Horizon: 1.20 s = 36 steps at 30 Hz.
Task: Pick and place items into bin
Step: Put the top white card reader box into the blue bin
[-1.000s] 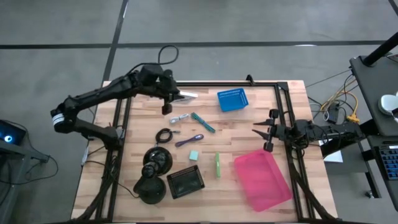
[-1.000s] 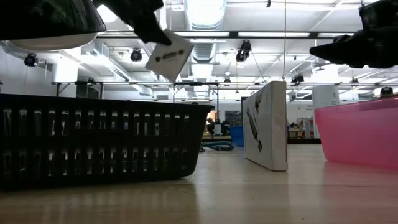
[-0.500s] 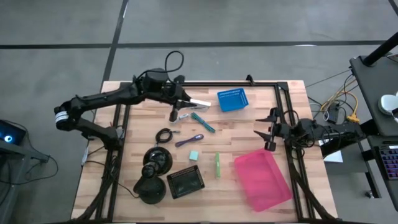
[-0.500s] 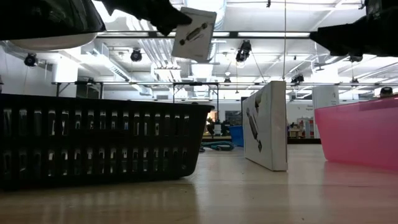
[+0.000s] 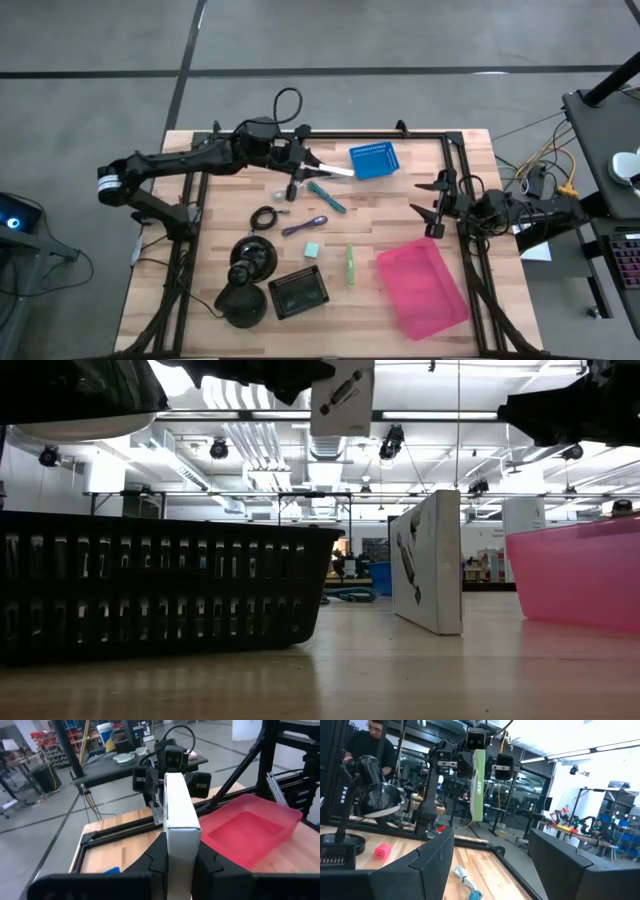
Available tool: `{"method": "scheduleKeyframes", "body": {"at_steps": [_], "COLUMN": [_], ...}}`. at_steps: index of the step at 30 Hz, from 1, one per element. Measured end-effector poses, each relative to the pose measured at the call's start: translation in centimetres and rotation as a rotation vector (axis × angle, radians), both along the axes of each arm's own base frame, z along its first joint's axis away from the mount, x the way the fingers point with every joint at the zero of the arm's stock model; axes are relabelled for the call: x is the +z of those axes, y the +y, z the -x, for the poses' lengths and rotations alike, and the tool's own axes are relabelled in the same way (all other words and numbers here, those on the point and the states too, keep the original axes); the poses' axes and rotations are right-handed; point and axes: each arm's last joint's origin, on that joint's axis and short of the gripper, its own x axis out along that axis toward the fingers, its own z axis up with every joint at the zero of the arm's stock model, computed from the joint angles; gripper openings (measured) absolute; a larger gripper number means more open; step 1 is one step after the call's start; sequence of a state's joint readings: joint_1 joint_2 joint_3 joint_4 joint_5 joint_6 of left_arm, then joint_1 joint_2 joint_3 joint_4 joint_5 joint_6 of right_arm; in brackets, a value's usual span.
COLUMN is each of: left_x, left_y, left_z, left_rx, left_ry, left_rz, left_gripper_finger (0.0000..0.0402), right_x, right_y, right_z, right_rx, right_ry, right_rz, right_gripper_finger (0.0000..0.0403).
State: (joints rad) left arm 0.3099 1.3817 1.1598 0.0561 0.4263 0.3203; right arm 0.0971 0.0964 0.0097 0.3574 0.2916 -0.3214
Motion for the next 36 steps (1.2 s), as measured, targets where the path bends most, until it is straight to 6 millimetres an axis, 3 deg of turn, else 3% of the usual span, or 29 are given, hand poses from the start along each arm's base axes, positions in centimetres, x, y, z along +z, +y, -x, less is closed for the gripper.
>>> {"method": "scheduleKeyframes", "body": {"at_steps": [14,30,36], "left_x": [0.2,0.1,0.1], "left_y": [0.1,0.0,-0.1], "left_z": [-0.2,-0.2,-0.3], "left_rx": [0.006,-0.001,-0.006], "left_ry": [-0.034,-0.032,-0.032], "left_rz": [-0.012,-0.011,-0.011], "left_gripper_finger": [0.0023,0.0023,0.0023], "right_x": [0.7,5.3,6.4], "right_y": [-0.2,-1.0,-1.6], "right_z": [-2.2,-8.8,-11.1], "right_rx": [-0.099,-0.140,-0.029], "right_ry": [0.037,0.197,0.219], "right_rz": [-0.046,0.028,0.051], "right_gripper_finger": [0.0241,0.0238,0.0238]}}
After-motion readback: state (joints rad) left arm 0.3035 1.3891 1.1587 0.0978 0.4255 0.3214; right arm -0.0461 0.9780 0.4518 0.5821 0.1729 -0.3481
